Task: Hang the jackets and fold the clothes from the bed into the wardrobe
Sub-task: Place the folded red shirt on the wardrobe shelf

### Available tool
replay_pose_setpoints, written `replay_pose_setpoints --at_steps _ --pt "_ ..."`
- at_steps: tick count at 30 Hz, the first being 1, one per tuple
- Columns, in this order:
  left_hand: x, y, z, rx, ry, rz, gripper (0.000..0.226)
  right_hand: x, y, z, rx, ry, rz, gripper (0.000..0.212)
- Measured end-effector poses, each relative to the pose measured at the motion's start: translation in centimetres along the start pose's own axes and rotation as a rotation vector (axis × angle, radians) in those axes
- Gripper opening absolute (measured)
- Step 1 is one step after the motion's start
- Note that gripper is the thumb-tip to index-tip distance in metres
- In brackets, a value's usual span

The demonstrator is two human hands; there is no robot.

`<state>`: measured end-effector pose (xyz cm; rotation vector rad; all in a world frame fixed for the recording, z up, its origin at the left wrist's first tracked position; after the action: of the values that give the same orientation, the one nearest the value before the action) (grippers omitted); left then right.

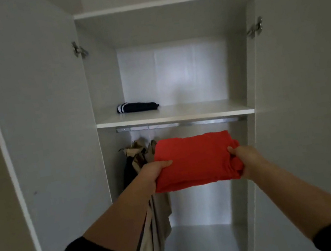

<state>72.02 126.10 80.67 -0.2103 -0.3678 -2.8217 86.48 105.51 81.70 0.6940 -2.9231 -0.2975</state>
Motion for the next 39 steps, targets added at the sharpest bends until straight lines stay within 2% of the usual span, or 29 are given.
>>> replay_pose_setpoints --at_steps 5,9,13,18,20,22,28,30,32,34,36,39 --pt "-9.3 -1.1 8.5 -0.082 0.083 0.090 0.052 -11.0 2.2 -6.2 0.010 -0.059 -0.057 0.037" --pt "-15.8 -4.5 12.8 -0.150 0.138 0.209 0.063 -18.8 5.1 -9.4 0.135 -0.119 -0.072 0.042" --pt "-20.3 -8.8 17.0 -0.357 0.189 0.342 0.064 -25.1 8.8 -10.2 0.165 -0.127 -0.148 0.045" --pt "-25.7 -15.1 22.2 -0.508 0.188 0.349 0.059 -32.2 14.8 -10.7 0.186 -0.112 -0.239 0.042" --pt "-28.0 -17.9 24.3 -0.519 0.199 0.358 0.059 -35.3 17.6 -10.9 0.227 -0.113 -0.276 0.031" --pt "-30.4 -20.7 25.8 -0.561 0.162 0.375 0.060 -38.2 20.4 -11.0 0.277 -0.081 -0.294 0.019" --pt "-38.4 -28.8 30.6 -0.760 0.008 0.455 0.064 -47.5 27.8 -10.7 0.382 0.025 -0.329 0.020" --pt "-41.1 -30.9 31.9 -0.762 -0.045 0.441 0.051 -50.4 29.7 -11.2 0.367 0.033 -0.325 0.021" --pt "-44.0 -32.5 32.7 -0.636 -0.112 0.354 0.024 -53.4 31.0 -11.7 0.349 0.043 -0.309 0.021" --pt "-46.6 -33.6 33.6 -0.626 -0.128 0.333 0.016 -56.5 32.1 -12.0 0.334 0.056 -0.288 0.019" --pt "-49.4 -34.5 35.3 -0.770 -0.083 0.379 0.027 -59.6 33.1 -12.2 0.321 0.056 -0.271 0.015" --pt "-53.4 -34.8 37.8 -0.959 -0.053 0.484 0.042 -64.3 34.2 -12.7 0.325 -0.007 -0.252 0.029"
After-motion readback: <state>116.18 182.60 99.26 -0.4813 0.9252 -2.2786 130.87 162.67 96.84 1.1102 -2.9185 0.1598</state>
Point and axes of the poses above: each hand's wrist, its own x-axis away from the middle knuckle, its own y-axis out of the palm, z = x × y, the point moved 4 cm from there along -x, towards the middle knuckle, and after that the axes turned 13 degrees about -z, right-handed, at the moved point
